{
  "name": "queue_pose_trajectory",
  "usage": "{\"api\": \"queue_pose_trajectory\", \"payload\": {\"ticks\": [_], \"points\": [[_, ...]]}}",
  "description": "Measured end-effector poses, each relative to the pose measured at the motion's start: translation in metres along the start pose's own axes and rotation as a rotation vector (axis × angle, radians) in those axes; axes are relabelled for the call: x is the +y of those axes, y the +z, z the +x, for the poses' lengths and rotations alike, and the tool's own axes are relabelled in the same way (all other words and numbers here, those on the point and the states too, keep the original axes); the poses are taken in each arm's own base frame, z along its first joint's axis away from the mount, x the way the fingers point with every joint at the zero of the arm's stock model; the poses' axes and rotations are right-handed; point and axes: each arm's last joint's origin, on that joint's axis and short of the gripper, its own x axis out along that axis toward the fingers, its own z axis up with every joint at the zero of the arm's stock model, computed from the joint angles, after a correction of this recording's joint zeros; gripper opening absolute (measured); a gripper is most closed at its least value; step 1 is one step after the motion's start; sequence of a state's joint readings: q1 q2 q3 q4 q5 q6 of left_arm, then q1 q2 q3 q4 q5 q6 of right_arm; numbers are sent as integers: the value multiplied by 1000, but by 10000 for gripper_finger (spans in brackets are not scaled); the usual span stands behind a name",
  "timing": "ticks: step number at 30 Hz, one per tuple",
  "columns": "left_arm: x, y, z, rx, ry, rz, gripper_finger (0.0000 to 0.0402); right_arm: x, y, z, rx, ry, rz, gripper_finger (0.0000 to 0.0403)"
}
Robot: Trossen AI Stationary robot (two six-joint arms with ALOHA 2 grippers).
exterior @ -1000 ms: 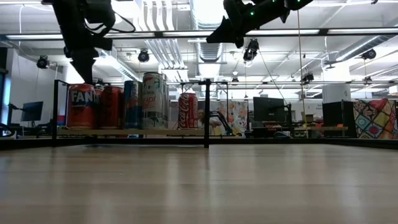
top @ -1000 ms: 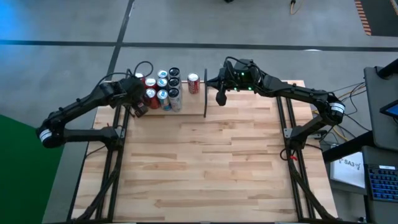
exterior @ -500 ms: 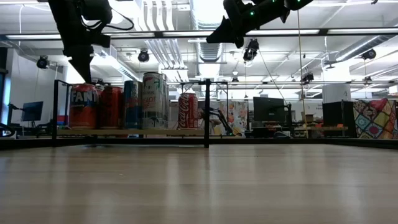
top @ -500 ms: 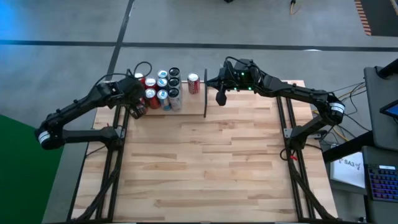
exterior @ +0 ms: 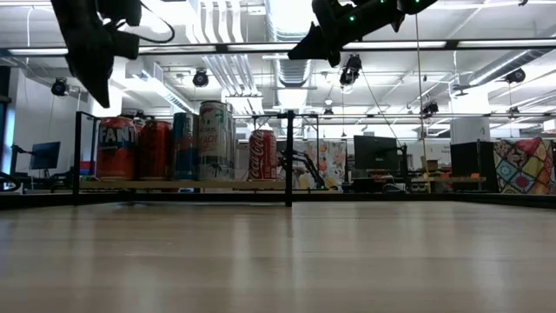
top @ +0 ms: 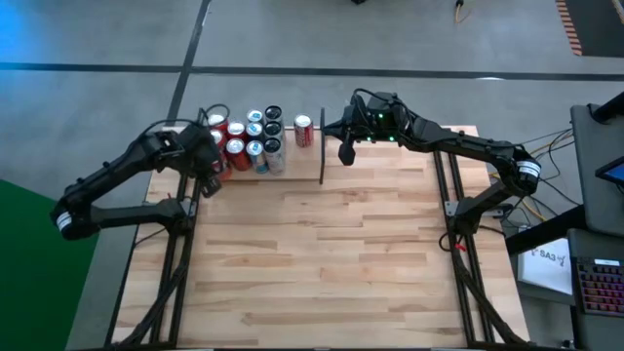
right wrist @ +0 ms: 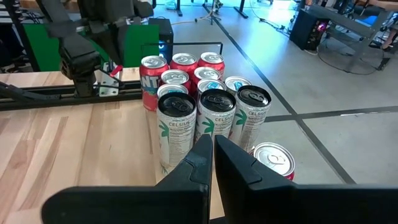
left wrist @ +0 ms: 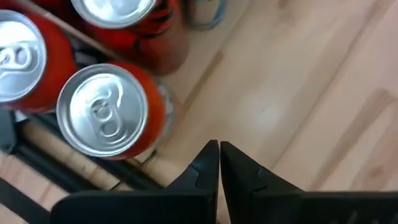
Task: Place canned beverage on shelf
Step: Put the orange soda can on the shelf aligned with the other orange soda cans
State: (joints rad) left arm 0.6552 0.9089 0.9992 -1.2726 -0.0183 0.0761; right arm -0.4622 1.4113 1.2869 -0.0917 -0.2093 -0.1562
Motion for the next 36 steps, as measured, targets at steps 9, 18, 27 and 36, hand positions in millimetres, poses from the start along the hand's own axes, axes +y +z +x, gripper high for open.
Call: {"api": "queue_pose_trajectory", "payload": {"ticks": [9,18,27,36], "points": [[6,1,8,50,200,-3,0,0,0,0,0,0,0,9],[6,1,8,55,205,-2,0,0,0,0,0,0,0,9],[7,2,10,71,255,-4,0,0,0,0,0,0,0,9],[8,5,12,70,281,-10,0,0,0,0,0,0,0,9]]}}
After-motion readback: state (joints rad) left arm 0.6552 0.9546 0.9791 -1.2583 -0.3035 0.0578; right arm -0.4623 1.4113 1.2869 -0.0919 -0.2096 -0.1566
